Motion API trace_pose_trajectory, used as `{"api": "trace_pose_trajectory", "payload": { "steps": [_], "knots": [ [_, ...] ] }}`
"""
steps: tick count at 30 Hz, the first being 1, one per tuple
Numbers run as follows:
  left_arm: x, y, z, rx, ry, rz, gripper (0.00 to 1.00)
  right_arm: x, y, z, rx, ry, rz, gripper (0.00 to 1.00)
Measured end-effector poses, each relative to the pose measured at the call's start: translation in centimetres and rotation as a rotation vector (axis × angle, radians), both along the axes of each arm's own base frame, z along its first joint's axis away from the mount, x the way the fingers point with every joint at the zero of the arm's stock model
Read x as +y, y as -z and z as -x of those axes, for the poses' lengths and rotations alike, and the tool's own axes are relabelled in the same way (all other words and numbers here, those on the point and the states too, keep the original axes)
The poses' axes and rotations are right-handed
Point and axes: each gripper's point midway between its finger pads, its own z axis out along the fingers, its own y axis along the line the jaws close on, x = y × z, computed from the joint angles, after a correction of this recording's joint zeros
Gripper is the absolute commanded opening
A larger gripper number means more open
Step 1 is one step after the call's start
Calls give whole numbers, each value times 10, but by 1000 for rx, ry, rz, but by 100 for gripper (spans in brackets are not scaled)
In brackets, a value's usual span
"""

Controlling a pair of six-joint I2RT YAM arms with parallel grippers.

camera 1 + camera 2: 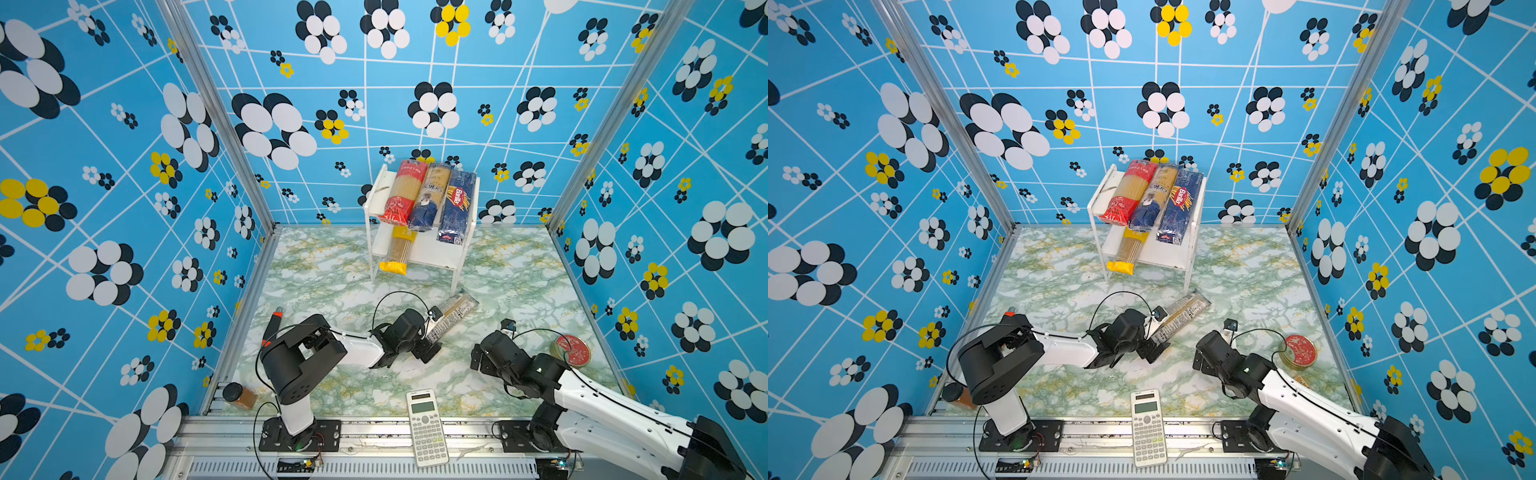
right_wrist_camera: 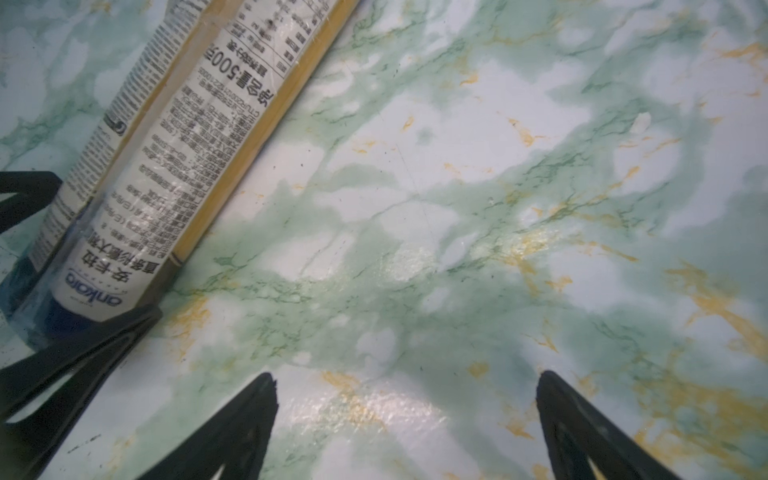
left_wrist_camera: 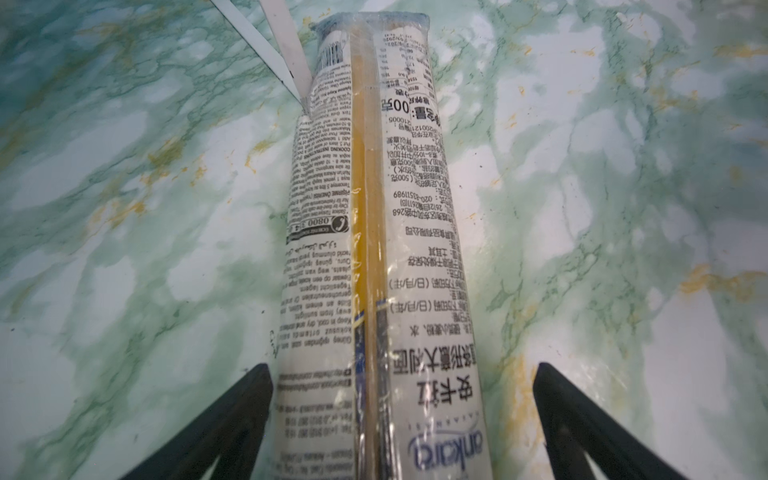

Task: Place and organize the pasta boxes and bags onto the shelf

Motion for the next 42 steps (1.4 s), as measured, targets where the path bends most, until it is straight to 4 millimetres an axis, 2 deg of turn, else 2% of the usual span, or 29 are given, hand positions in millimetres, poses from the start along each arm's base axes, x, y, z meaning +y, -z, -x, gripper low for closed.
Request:
{"api": "trace_pose_trajectory", "payload": {
  "steps": [16, 31, 42],
  "knots": [
    [1, 14, -1, 47, -9, -73, 99, -2, 1, 1, 1, 8, -4, 99],
    [-6, 13, -9, 40, -23, -102, 100, -2, 2, 1, 0, 15, -9, 99],
    [-5, 13, -10, 32, -32, -109, 85, -2, 2, 1, 1, 15, -8, 99]
  ]
}}
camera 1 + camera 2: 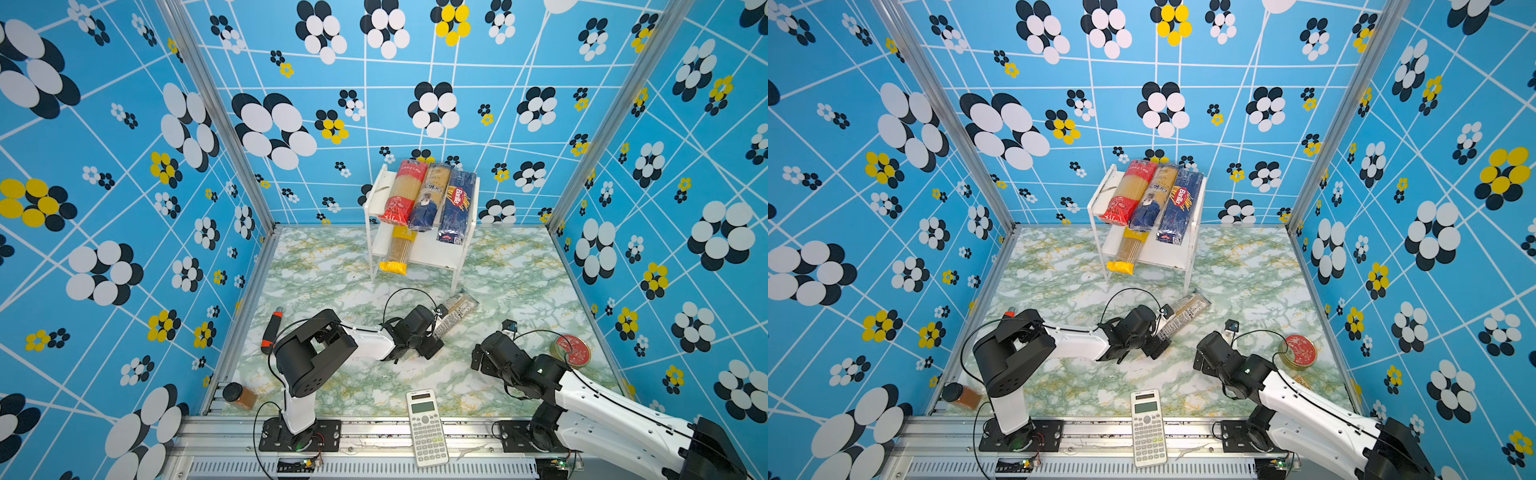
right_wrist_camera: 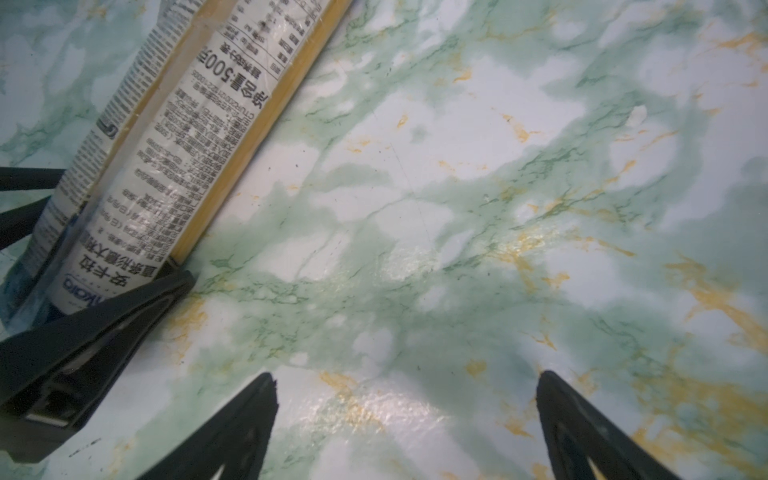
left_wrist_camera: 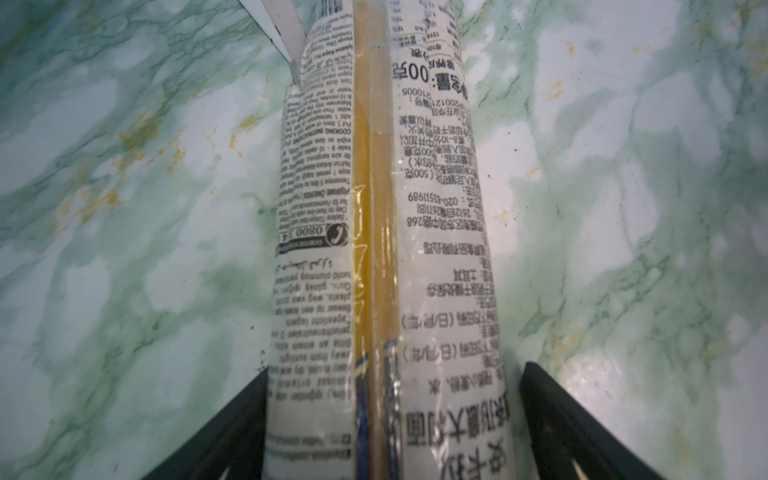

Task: Place and organize the pasta boxes and bags onto the shelf

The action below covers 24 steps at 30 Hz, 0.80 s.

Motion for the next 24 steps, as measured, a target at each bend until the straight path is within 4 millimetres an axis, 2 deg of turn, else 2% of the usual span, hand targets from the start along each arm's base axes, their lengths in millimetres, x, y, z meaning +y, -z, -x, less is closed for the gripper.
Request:
{"api": "trace_pose_trajectory", "payload": {
  "steps": [20, 24],
  "knots": [
    [-2, 1, -1, 1, -18, 38, 84, -2, -1, -1, -9, 8, 9, 99],
    [-2, 2, -1, 6, -19, 50, 78, -2, -1, -2, -9, 9, 9, 99]
  ]
}}
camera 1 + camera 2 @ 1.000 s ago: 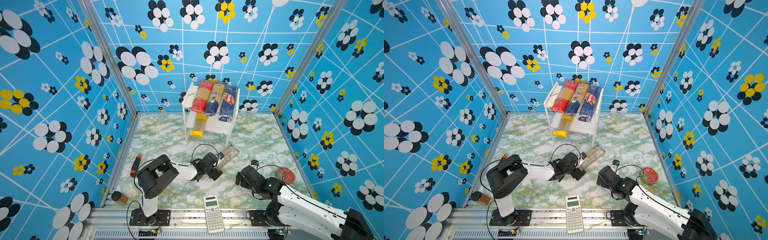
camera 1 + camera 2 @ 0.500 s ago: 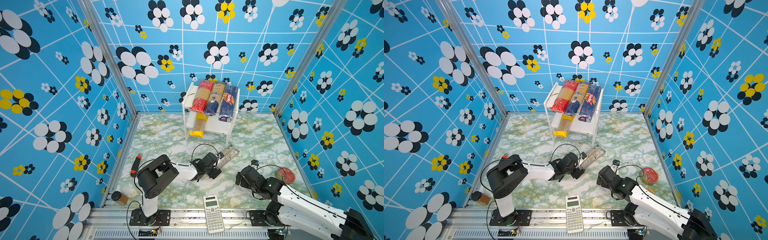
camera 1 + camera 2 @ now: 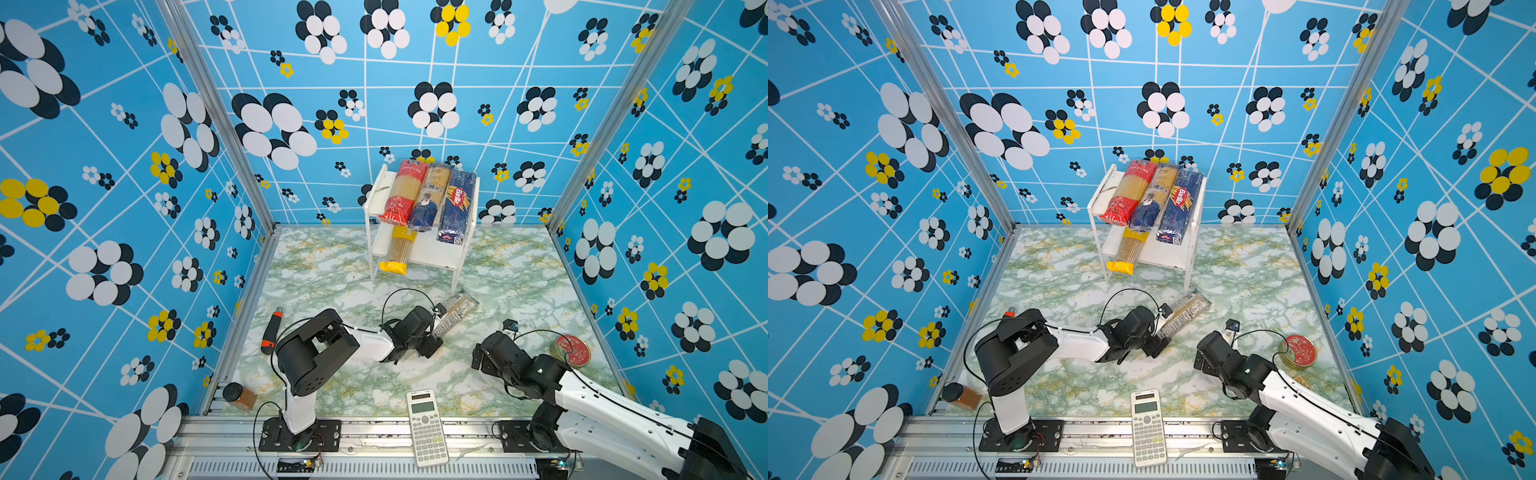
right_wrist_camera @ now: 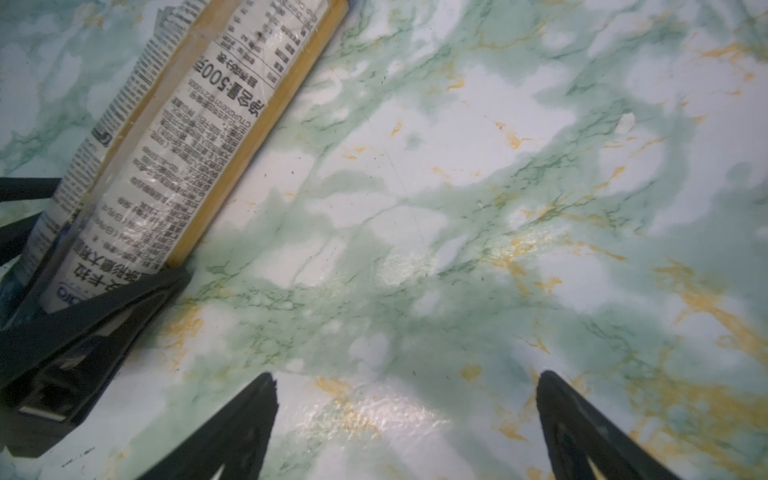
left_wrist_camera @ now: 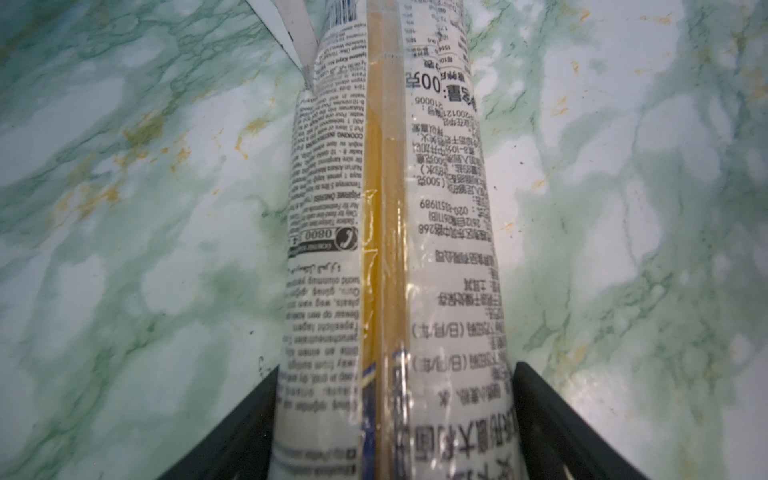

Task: Place and organize the pasta boxes and bags onto the shelf

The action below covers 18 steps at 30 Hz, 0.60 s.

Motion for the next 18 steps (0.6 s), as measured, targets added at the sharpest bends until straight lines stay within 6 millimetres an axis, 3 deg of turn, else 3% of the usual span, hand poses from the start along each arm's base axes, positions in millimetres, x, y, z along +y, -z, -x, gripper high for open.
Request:
{"api": "trace_pose_trajectory", "payload": {
  "steps": [13, 18],
  "knots": [
    [-2, -2, 1, -8, 9, 17, 48, 0, 0, 0, 1, 0, 1, 99],
    [-1, -3, 2, -11, 10, 25, 47, 0, 0, 0, 1, 0, 1, 99]
  ]
}}
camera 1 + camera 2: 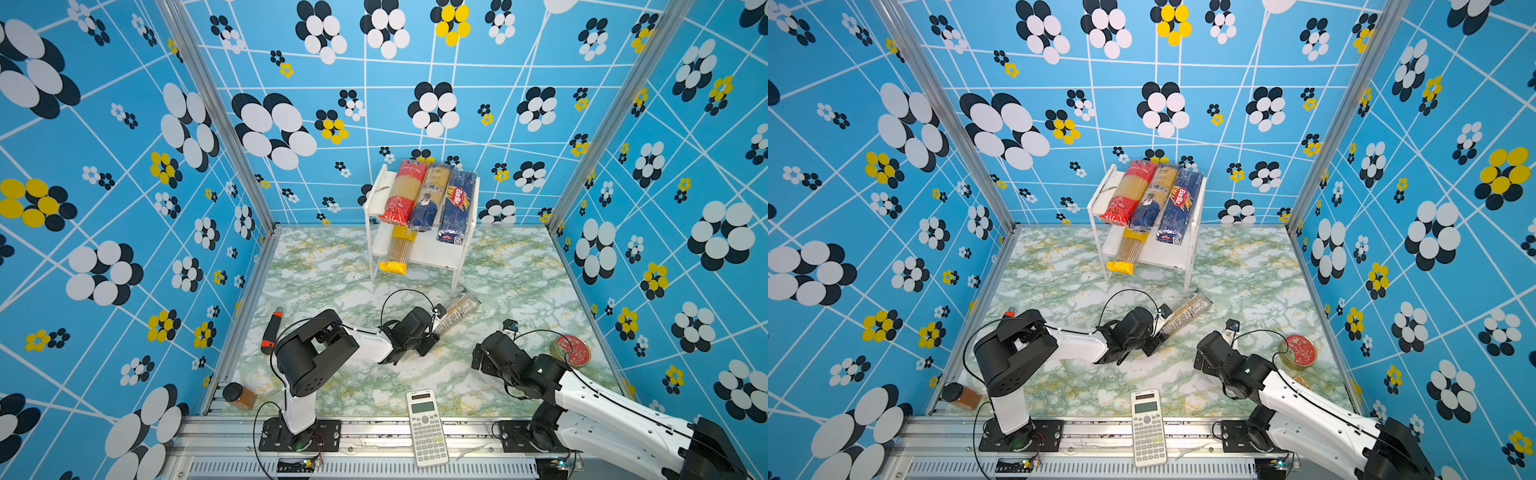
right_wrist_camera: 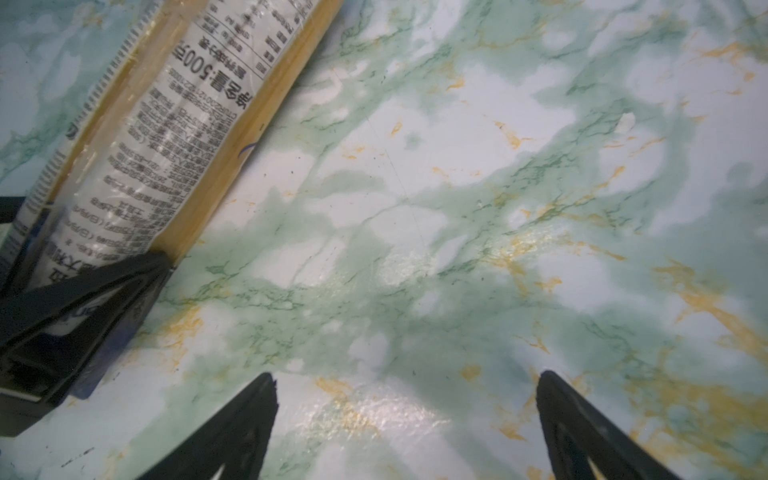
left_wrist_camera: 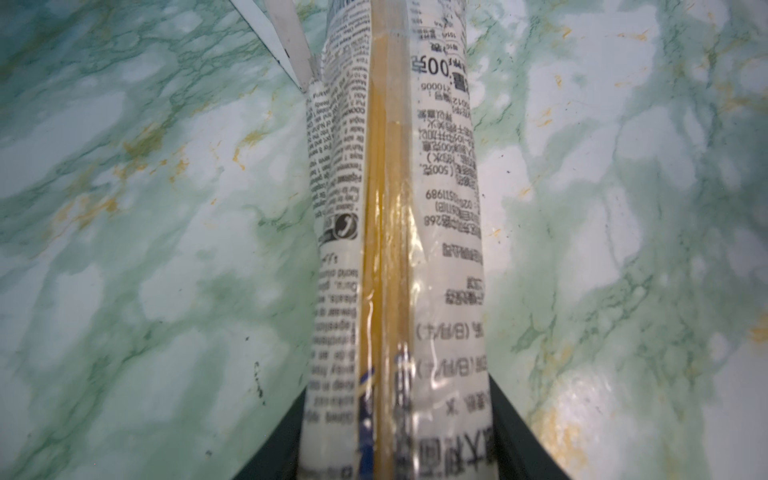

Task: Place and organize the pasta boxes and bags onto the shelf

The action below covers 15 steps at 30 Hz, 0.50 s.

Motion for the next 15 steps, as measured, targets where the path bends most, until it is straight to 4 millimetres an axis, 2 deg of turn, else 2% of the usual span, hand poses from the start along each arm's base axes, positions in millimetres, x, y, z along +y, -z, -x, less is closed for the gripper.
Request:
{"api": "trace_pose_trajectory", "payload": {
  "steps": [5, 11, 15],
  "knots": [
    [1, -1, 1, -2, -1, 3, 29, 0, 0, 0, 0, 2, 0, 99],
    [3, -2, 4, 19, -5, 9, 24, 0, 0, 0, 0, 2, 0, 99],
    [11, -3, 16, 66, -4, 12, 19, -2, -1, 1, 0, 3, 0, 99]
  ]
}}
